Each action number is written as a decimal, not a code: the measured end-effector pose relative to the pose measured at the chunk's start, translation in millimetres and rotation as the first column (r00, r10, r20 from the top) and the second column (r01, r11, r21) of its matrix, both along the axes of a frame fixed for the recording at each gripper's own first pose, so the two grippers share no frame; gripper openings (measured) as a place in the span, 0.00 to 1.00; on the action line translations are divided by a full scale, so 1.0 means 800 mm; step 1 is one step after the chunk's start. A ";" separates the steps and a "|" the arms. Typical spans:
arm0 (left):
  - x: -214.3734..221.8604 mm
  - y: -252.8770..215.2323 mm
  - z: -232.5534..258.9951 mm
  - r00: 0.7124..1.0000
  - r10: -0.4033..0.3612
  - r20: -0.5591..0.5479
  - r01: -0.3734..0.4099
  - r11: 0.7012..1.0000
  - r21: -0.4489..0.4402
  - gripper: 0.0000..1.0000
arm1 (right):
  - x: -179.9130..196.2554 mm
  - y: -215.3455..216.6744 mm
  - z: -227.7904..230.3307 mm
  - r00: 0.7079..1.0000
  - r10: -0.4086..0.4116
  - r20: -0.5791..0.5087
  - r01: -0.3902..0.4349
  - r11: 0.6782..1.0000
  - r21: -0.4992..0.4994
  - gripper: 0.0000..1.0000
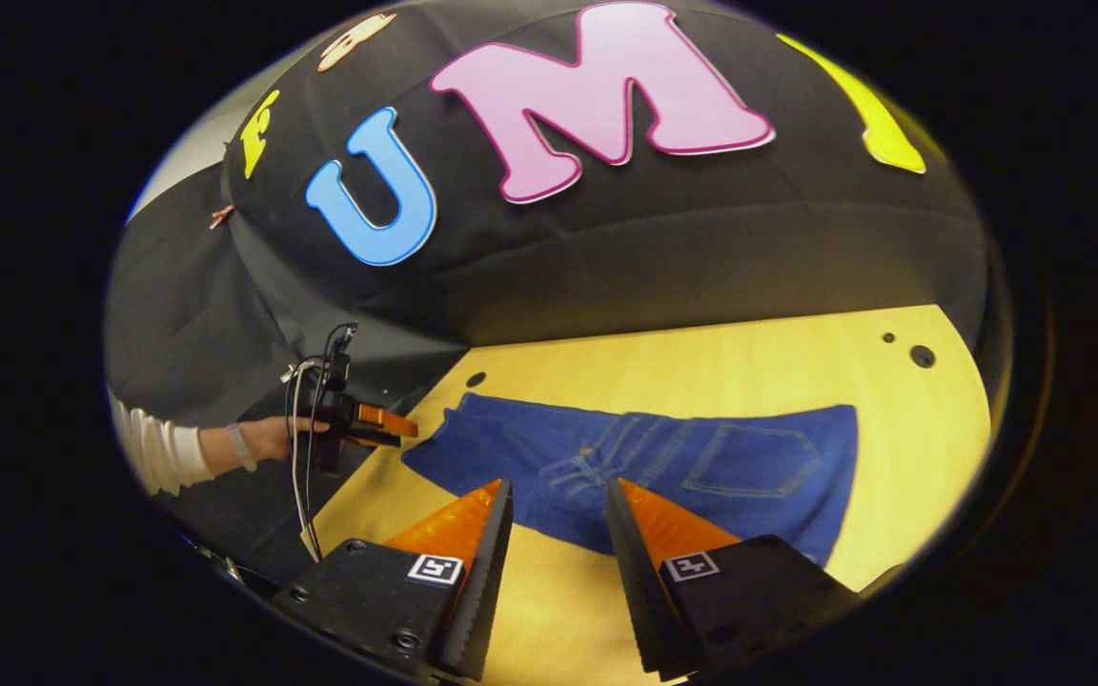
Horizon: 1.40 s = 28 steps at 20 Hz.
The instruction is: Grasp the waist and the cuffs of the jeans and fold them to make the two legs overlap; first hold the waist and fold one-third of the jeans toward the cuffs, then hold the cuffs and fold the remaining one-third in the same direction to finish folding.
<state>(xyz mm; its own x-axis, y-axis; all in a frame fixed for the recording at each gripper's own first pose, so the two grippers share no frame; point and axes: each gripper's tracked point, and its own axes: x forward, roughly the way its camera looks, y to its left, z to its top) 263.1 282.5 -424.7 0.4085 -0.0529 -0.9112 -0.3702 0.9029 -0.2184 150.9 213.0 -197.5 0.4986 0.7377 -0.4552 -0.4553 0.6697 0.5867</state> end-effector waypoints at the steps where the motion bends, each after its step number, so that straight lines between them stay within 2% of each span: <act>1: 0.006 -0.001 -0.010 0.999 -0.023 -0.035 0.023 1.000 0.007 0.97 | -0.007 -0.017 -0.007 1.000 -0.007 -0.010 0.007 1.000 -0.019 0.61; 4: 0.007 0.006 -0.042 0.982 -0.110 -0.153 0.123 0.990 0.075 0.97 | -0.023 -0.055 -0.014 0.999 -0.038 -0.028 0.037 0.998 -0.057 0.61; 5: -0.002 0.011 -0.052 0.969 -0.110 -0.219 0.134 0.986 0.099 0.97 | -0.027 -0.065 -0.015 0.998 -0.045 -0.034 0.043 0.997 -0.065 0.61; 7: 0.012 0.015 -0.053 0.963 -0.140 -0.229 0.177 0.973 0.149 0.96 | -0.031 -0.081 -0.019 0.998 -0.052 -0.034 0.049 0.995 -0.085 0.61; 9: 0.006 0.005 -0.048 0.944 -0.206 -0.259 0.248 0.959 0.141 0.96 | -0.036 -0.090 -0.022 0.999 -0.045 -0.030 0.041 0.994 -0.102 0.61; 10: 0.009 0.002 -0.048 0.935 -0.230 -0.271 0.274 0.952 0.135 0.90 | -0.037 -0.091 -0.022 0.999 -0.038 -0.028 0.034 0.994 -0.105 0.61; 11: 0.013 -0.004 -0.052 0.932 -0.238 -0.273 0.280 0.952 0.124 0.78 | -0.040 -0.090 -0.020 0.999 -0.033 -0.026 0.030 0.994 -0.105 0.61; 12: 0.012 -0.012 -0.048 0.930 -0.244 -0.276 0.286 0.950 0.123 0.74 | -0.040 -0.091 -0.017 0.999 -0.032 -0.023 0.029 0.995 -0.100 0.61; 13: 0.013 -0.025 -0.042 0.925 -0.261 -0.275 0.298 0.949 0.100 0.60 | -0.042 -0.090 -0.015 0.999 -0.029 -0.023 0.026 0.995 -0.093 0.61; 14: 0.017 -0.030 -0.050 0.926 -0.262 -0.271 0.302 0.946 0.117 0.47 | -0.044 -0.090 -0.014 0.999 -0.025 -0.020 0.023 0.996 -0.087 0.61; 15: 0.018 -0.031 -0.048 0.923 -0.255 -0.287 0.302 0.944 0.131 0.13 | -0.045 -0.089 -0.016 1.000 -0.017 -0.019 0.016 0.996 -0.088 0.61; 18: 0.030 -0.045 -0.031 0.931 -0.265 -0.252 0.306 0.942 0.136 0.07 | -0.047 -0.092 -0.019 1.000 0.000 -0.017 -0.002 0.995 -0.098 0.61; 20: 0.040 -0.068 0.012 0.939 -0.288 -0.187 0.314 0.941 0.127 0.06 | -0.040 -0.094 -0.016 1.000 -0.003 -0.013 0.002 0.996 -0.084 0.61; 22: 0.051 -0.103 0.067 0.936 -0.333 -0.113 0.344 0.933 0.105 0.06 | -0.033 -0.101 -0.014 1.000 -0.009 -0.010 0.009 0.998 -0.070 0.61; 25: 0.081 -0.195 0.154 0.929 -0.368 0.024 0.367 0.930 0.028 0.04 | -0.029 -0.110 -0.007 1.000 -0.023 -0.003 0.023 0.999 -0.039 0.61; 28: 0.097 -0.310 0.221 0.887 -0.443 0.130 0.446 0.895 0.002 0.06 | -0.024 -0.124 0.003 0.999 -0.041 0.008 0.041 0.999 -0.017 0.61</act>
